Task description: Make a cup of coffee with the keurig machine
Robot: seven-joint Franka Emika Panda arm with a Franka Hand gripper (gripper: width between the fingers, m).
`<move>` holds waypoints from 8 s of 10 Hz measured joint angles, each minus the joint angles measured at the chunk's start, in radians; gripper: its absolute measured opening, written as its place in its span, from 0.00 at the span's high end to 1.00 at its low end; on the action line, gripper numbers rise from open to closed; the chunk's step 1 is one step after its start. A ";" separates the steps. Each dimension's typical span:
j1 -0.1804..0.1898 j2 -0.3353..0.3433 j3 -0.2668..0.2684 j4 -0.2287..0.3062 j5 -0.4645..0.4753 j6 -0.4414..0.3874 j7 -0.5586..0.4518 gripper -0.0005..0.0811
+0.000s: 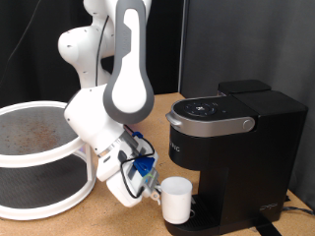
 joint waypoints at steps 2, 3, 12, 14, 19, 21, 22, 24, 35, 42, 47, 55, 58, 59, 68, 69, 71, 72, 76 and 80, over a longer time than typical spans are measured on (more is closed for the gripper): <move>0.000 0.028 0.016 0.032 0.012 -0.008 0.001 0.90; 0.000 0.031 0.020 0.035 0.012 -0.020 0.001 0.90; -0.004 0.034 0.023 0.015 -0.016 -0.051 0.000 0.48; -0.008 0.024 0.003 -0.004 -0.102 -0.056 0.035 0.32; -0.055 -0.118 -0.094 -0.088 -0.342 -0.162 0.136 0.01; -0.054 -0.114 -0.093 -0.088 -0.350 -0.161 0.138 0.01; -0.054 -0.126 -0.095 -0.088 -0.370 -0.175 0.149 0.01; -0.056 -0.189 -0.105 -0.090 -0.410 -0.204 0.211 0.01; -0.113 -0.503 -0.145 -0.115 -0.682 -0.408 0.478 0.01; -0.125 -0.726 -0.079 -0.066 -0.717 -0.380 0.630 0.01; -0.114 -0.764 -0.042 -0.032 -0.678 -0.343 0.672 0.01; -0.116 -0.664 0.154 0.218 -1.139 -0.418 1.032 0.01; -0.117 -0.664 0.220 0.196 -1.244 -0.155 1.040 0.01; -0.120 -0.659 0.246 0.208 -1.336 -0.128 1.055 0.01; -0.118 -0.488 0.277 0.429 -1.528 -0.360 1.082 0.01; -0.118 -0.481 0.277 0.424 -1.530 -0.357 1.073 0.01; -0.118 -0.467 0.277 0.396 -1.537 -0.316 1.062 0.01; -0.118 -0.464 0.277 0.367 -1.538 -0.258 1.062 0.01; -0.117 -0.461 0.277 0.264 -1.496 -0.177 0.981 0.28; -0.109 -0.461 0.278 0.212 -1.439 -0.110 0.944 0.78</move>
